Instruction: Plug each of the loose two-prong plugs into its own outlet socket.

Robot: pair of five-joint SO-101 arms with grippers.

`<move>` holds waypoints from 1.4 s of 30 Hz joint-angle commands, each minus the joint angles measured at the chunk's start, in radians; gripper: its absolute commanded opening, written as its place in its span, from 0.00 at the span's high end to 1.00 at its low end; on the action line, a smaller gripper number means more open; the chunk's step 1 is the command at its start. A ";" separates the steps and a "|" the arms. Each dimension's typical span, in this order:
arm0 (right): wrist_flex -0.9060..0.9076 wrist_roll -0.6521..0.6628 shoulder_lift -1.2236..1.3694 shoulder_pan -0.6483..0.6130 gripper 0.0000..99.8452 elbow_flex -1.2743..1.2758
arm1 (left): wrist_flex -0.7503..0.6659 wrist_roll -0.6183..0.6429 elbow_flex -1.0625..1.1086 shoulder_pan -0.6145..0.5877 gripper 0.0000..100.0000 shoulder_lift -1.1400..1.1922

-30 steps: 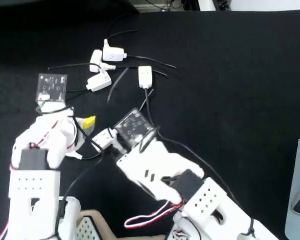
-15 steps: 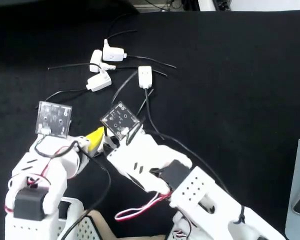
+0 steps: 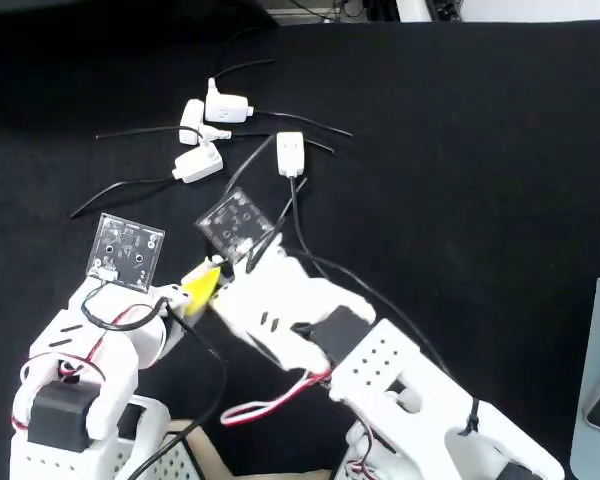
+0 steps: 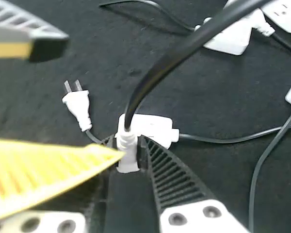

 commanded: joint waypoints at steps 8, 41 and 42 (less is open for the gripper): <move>-0.043 -0.009 -0.021 0.023 0.99 -0.065 | -0.101 -0.009 -0.015 -0.325 0.70 0.005; 0.000 -0.011 0.012 -0.071 0.99 -0.076 | -0.035 -0.044 -0.015 -0.338 0.71 -0.005; 0.000 -0.014 0.045 -0.068 0.99 -0.094 | -0.032 -0.028 -0.010 -0.375 0.71 -0.005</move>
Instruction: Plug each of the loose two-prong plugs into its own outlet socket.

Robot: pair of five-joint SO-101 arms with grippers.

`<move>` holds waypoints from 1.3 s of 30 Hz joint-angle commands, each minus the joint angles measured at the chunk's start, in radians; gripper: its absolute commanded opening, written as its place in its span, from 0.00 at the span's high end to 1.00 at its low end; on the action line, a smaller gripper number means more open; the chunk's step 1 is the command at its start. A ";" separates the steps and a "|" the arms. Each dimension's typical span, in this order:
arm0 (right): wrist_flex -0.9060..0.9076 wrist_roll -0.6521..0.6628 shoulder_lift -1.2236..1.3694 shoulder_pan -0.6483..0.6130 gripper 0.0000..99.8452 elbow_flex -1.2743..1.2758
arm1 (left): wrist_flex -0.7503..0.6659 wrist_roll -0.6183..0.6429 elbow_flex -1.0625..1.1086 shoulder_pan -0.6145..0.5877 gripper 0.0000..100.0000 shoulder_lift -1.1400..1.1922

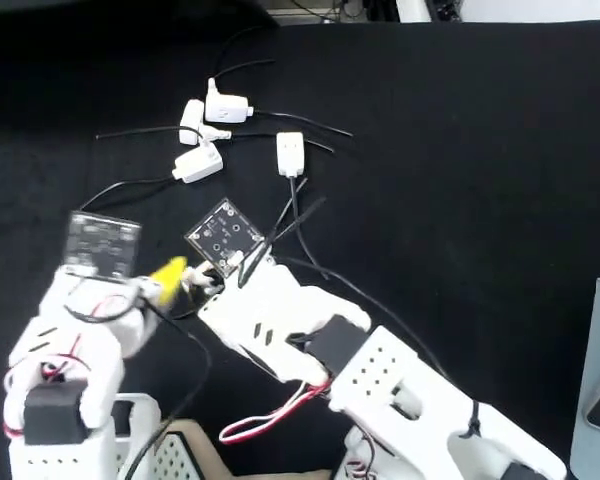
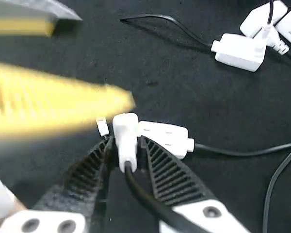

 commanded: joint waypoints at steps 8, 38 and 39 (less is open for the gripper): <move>0.005 -0.057 0.397 0.000 0.99 -0.300 | -0.020 0.199 0.022 -0.358 0.71 -0.003; 0.262 -0.183 0.785 0.049 0.99 -0.647 | -0.167 0.270 0.176 -0.443 0.71 -0.005; 0.275 -0.183 0.789 0.049 0.99 -0.654 | -0.167 0.270 0.176 -0.443 0.71 -0.005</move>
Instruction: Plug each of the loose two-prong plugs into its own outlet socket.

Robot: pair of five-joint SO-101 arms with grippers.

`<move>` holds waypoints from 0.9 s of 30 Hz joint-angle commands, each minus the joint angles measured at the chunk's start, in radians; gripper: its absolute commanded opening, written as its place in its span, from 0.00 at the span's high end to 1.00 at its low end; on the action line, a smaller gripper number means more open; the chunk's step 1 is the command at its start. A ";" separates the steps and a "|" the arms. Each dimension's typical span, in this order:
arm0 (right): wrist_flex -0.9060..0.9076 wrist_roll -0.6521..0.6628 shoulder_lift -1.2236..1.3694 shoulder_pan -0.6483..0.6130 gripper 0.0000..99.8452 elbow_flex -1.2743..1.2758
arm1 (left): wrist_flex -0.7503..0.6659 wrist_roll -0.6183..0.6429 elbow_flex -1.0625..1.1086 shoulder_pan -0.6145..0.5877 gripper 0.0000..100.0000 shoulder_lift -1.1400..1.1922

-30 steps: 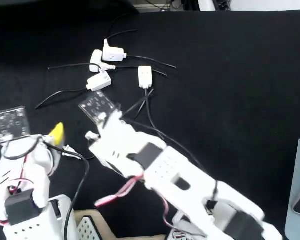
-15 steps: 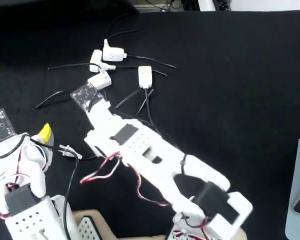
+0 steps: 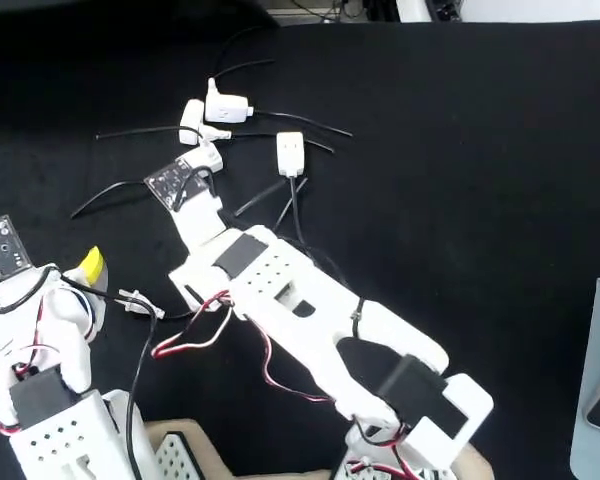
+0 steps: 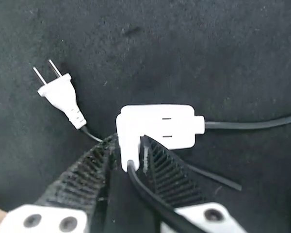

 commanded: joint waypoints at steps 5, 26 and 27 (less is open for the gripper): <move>0.049 -0.009 0.005 0.011 0.99 -0.091 | -0.020 0.009 0.007 -0.005 0.71 -0.006; 0.049 0.035 0.170 0.008 0.99 -0.134 | -0.020 0.006 0.010 -0.005 0.71 -0.006; 0.049 0.066 0.182 0.008 0.99 -0.134 | -0.020 0.006 0.010 -0.005 0.71 -0.006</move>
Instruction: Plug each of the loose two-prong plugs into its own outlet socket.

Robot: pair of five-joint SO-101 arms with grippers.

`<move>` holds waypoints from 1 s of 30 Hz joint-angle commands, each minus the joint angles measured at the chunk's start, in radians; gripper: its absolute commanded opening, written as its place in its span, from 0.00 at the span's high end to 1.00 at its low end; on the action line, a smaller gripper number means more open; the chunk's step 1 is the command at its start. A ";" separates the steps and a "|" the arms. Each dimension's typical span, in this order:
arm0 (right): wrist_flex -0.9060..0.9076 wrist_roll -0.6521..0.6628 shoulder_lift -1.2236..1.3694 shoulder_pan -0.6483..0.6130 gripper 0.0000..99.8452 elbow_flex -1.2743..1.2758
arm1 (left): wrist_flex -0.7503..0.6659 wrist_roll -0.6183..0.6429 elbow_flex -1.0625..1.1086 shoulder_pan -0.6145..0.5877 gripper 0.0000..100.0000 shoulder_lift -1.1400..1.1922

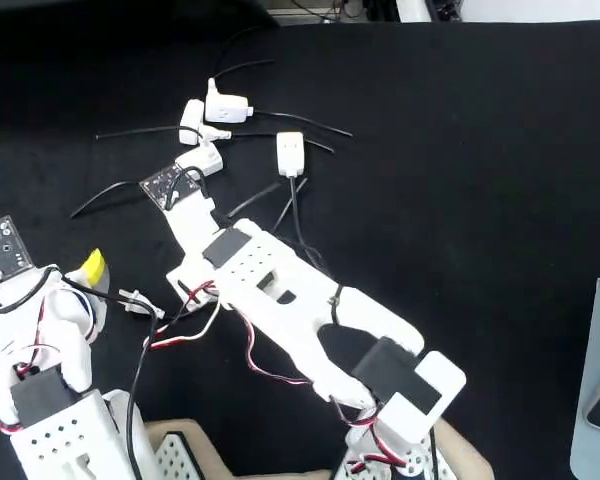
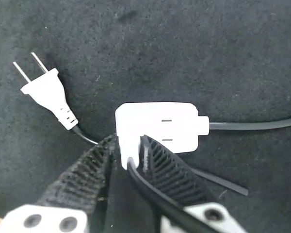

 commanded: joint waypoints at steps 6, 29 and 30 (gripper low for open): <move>0.043 0.123 0.168 0.005 0.99 -0.131 | -0.020 0.005 -0.005 -0.005 0.71 -0.006; 0.511 0.094 -0.415 0.066 0.82 -0.268 | 0.014 -0.098 -0.054 0.240 0.63 0.006; 0.535 0.075 -0.443 0.100 0.82 -0.268 | 0.032 -0.109 -0.064 0.263 0.63 0.006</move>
